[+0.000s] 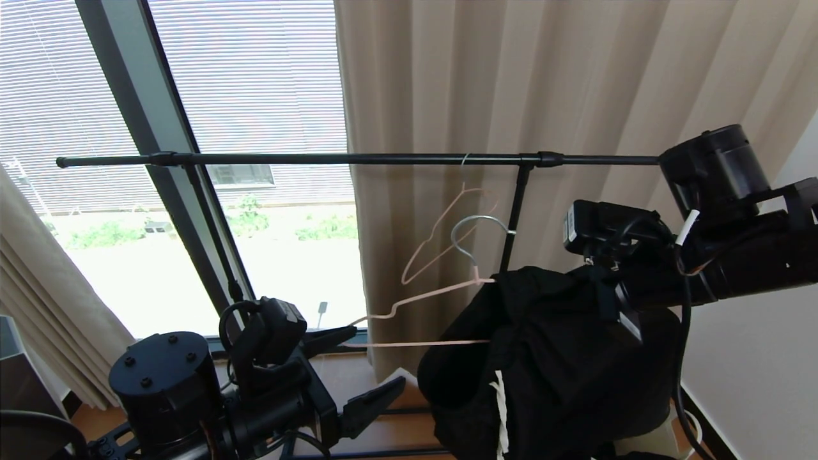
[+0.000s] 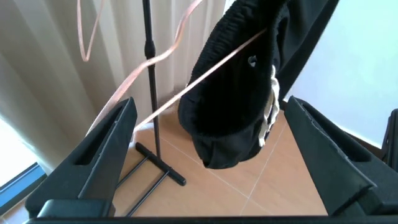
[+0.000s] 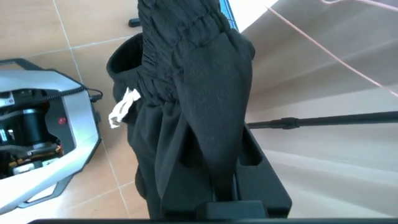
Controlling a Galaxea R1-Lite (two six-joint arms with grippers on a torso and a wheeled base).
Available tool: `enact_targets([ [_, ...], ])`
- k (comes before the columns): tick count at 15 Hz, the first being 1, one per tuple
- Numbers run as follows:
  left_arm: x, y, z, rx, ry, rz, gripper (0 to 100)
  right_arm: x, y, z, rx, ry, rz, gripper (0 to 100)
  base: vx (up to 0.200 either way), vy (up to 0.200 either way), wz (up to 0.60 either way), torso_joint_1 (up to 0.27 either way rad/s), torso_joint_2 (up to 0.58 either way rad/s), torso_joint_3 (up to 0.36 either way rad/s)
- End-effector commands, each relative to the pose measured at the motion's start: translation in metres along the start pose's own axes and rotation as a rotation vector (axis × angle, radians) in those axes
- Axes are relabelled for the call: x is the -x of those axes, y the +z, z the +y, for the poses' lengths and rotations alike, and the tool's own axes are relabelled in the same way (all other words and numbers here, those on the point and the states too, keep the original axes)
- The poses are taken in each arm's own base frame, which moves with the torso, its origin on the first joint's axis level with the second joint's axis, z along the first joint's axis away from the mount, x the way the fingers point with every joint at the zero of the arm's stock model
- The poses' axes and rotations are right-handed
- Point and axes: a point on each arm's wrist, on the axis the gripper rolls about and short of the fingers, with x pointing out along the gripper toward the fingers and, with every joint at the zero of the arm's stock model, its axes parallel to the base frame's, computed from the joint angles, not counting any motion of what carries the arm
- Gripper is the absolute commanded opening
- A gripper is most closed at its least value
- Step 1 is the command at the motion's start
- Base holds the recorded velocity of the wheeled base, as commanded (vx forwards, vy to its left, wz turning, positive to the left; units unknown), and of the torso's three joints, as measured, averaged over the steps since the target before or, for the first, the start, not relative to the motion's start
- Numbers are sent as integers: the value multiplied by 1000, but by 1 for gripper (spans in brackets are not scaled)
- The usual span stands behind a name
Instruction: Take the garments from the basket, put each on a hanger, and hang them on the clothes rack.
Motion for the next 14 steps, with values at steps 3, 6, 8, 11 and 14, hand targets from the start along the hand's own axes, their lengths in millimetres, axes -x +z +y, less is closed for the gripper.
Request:
enact_targets([
  [3, 3, 7, 0, -2, 5, -30, 100, 7, -3, 6, -125, -55, -66, 0, 0, 0, 0, 0, 0, 0],
  [6, 3, 7, 1, 9, 8, -32, 100, -6, -19, 12, -176, -104, -123, 0, 0, 0, 0, 0, 0, 0],
  [8, -7, -6, 5, 42, 13, 20, 100, -12, -23, 13, -158, -140, -170, 0, 0, 0, 0, 0, 0, 0],
  [11, -23, -32, 11, 73, 27, 112, 100, -11, -25, 15, -149, -151, -188, 0, 0, 0, 0, 0, 0, 0],
  [14, -34, -41, 16, 74, 103, 131, 100, 0, -25, 22, -137, -160, -207, 0, 0, 0, 0, 0, 0, 0],
])
